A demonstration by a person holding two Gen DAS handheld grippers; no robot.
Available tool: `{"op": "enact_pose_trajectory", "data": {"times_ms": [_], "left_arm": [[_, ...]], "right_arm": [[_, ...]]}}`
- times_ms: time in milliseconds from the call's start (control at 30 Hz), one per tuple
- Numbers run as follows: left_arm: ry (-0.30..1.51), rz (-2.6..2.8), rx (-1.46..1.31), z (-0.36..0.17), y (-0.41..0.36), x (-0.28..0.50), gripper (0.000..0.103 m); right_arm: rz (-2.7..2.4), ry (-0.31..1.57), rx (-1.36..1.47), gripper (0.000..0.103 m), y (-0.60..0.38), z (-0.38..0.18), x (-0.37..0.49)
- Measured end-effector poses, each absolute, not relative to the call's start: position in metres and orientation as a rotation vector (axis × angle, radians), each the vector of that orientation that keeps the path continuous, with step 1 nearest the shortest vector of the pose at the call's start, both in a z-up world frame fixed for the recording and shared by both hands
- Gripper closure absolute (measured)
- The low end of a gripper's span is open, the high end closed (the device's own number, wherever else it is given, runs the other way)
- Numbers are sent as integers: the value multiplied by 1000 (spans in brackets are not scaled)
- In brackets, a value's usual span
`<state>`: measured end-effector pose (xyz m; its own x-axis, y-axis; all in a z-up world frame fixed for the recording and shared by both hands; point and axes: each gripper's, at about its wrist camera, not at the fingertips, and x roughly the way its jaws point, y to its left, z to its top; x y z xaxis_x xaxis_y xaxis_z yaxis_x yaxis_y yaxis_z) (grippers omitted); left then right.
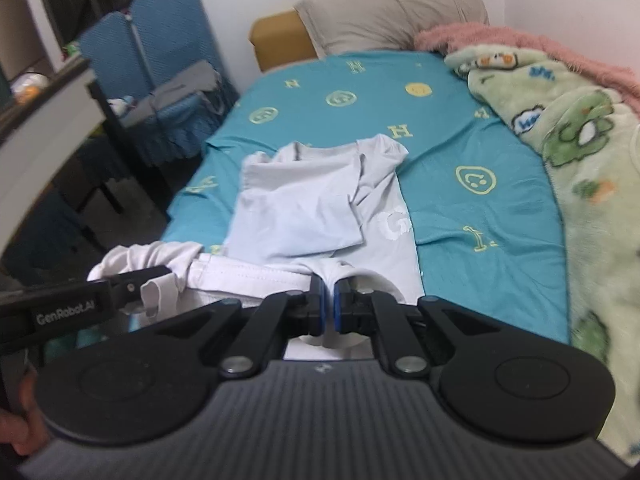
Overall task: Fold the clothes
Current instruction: 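Lift the hem with both grippers and fold it toward the collar, then lay the folded hem on the shirt and open both grippers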
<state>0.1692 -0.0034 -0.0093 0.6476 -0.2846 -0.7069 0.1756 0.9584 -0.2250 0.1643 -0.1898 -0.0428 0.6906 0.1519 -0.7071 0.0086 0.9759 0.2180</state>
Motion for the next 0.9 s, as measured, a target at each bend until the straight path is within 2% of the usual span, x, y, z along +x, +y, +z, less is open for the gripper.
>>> {"op": "enact_pose_trajectory", "data": {"times_ms": [200,367,400,433,467,500,533,567,633,700,900], "left_arm": [[854,-230,-100,-71,-12,240,91],[873,-253,-69,-120,-8,268,87],[885,-263,-78,-123,-6,269,85],[896,-274,-91,-125,-4,270,79],[907,-285,-104,-127,-2,270,75],[908,-291,-100,-125,-1,268,61],[900,-295,-82,-122,-1,264,47],[892,-301,-56,-119,0,260,42],[880,-299,-26,-114,4,247,39],[881,-285,-26,-115,9,236,35],[887,-241,-24,-116,26,204,35]], "right_arm": [[70,800,213,95,-191,-100,225],[92,811,255,93,-201,-144,247],[98,826,265,92,-202,-151,250],[100,848,273,91,-204,-156,251],[98,873,281,87,-206,-160,253],[101,887,295,83,-209,-162,253],[107,892,315,64,-213,-160,252],[111,889,335,38,-217,-158,250],[112,847,354,20,-224,-145,238],[115,800,361,20,-230,-130,225],[100,710,393,21,-253,-110,179]]}}
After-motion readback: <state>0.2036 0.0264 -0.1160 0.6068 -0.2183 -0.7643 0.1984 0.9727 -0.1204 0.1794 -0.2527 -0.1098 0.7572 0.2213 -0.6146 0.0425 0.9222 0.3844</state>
